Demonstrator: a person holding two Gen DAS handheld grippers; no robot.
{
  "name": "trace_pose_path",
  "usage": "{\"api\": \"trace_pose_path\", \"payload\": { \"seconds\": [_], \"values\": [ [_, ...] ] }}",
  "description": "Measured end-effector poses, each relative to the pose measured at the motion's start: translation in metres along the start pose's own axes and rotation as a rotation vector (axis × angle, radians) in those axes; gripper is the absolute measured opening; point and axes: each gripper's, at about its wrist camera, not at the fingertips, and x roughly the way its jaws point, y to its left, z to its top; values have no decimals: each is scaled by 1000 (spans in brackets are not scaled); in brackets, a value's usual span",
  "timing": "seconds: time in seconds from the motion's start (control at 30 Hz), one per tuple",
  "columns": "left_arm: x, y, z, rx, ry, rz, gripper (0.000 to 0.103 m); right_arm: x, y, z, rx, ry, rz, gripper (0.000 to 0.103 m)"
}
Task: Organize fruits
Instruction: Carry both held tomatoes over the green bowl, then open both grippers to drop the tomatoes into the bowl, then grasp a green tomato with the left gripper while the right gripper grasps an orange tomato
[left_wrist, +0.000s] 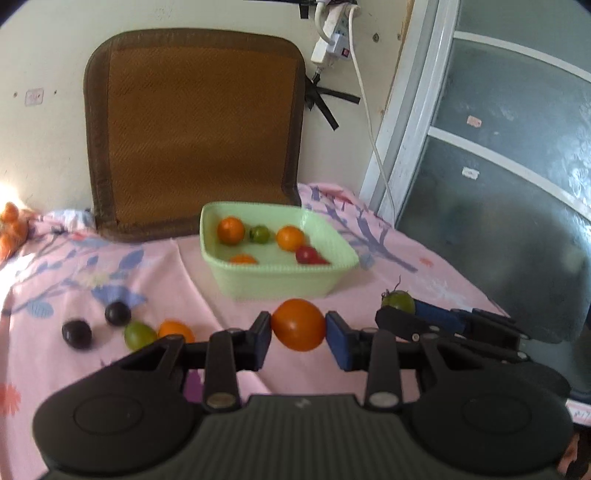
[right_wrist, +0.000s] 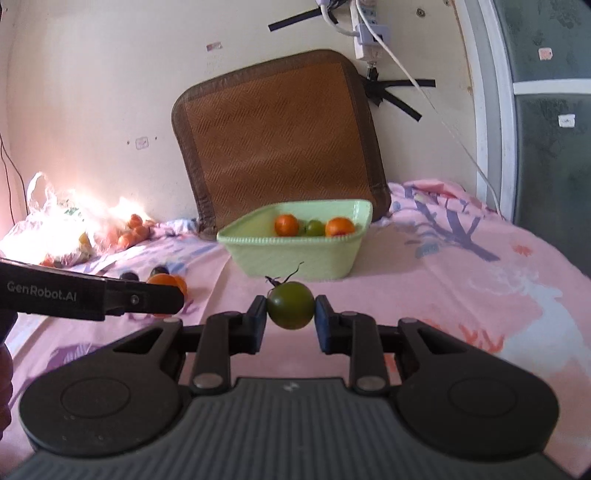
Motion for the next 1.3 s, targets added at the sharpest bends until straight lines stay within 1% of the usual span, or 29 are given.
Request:
{"api": "trace_pose_path", "payload": {
  "seconds": [0.07,0.13,0.23,0.4,0.47,0.5,0.53,0.6,0.63,0.67,0.7,0.77,0.87,0.93,0.97,1.03,1.1,1.13,1.17,1.2,1.23,1.3],
  "values": [
    [19,4,24,2,-11,-1,33,14,-2,16,-12,-51,-4,31],
    [43,12,43,-18,7,4,33,34,-3,28,-28,-66,-18,31],
    [78,28,59,-68,53,17,33,65,-10,37,-13,-32,-14,31],
    [118,51,65,-128,115,35,34,96,-14,38,-15,-5,-36,32],
    [126,53,65,-134,127,39,43,101,-15,39,-5,-7,-37,32],
    [129,52,64,-130,129,42,51,104,-15,39,-2,-8,-38,34],
    [131,51,64,-123,129,45,54,105,-15,38,0,-10,-39,35],
    [134,47,63,-106,135,45,55,107,-15,37,-6,-9,-43,36],
    [133,47,63,-105,141,47,55,107,-15,37,-9,-11,-48,41],
    [129,46,63,-107,140,45,55,106,-15,36,-9,-14,-54,47],
    [121,47,64,-109,123,35,55,105,-16,37,-3,-26,-57,51],
    [89,52,63,-100,59,24,55,99,-17,37,9,-47,-58,50],
    [22,72,48,-105,-52,72,55,81,-18,39,42,-63,-45,49],
    [-18,91,28,-137,-92,139,55,63,-17,36,90,-74,-2,49],
    [-35,101,15,-160,-97,184,55,54,-16,32,128,-72,28,49],
    [-58,114,-11,-185,-89,251,55,41,-8,17,183,-44,78,49],
    [-67,121,-32,-185,-57,311,55,38,7,2,202,22,125,49],
    [-67,123,-38,-185,-39,323,55,40,15,-3,201,63,153,48],
    [-67,127,-42,-185,-23,324,55,44,25,-6,188,104,181,47],
    [-66,130,-43,-191,-11,323,55,47,34,-8,164,127,193,45],
    [-63,133,-41,-204,-3,315,55,50,45,-8,128,136,195,45],
    [-58,136,-35,-227,-6,263,55,57,64,-6,57,150,217,45]
  ]
}}
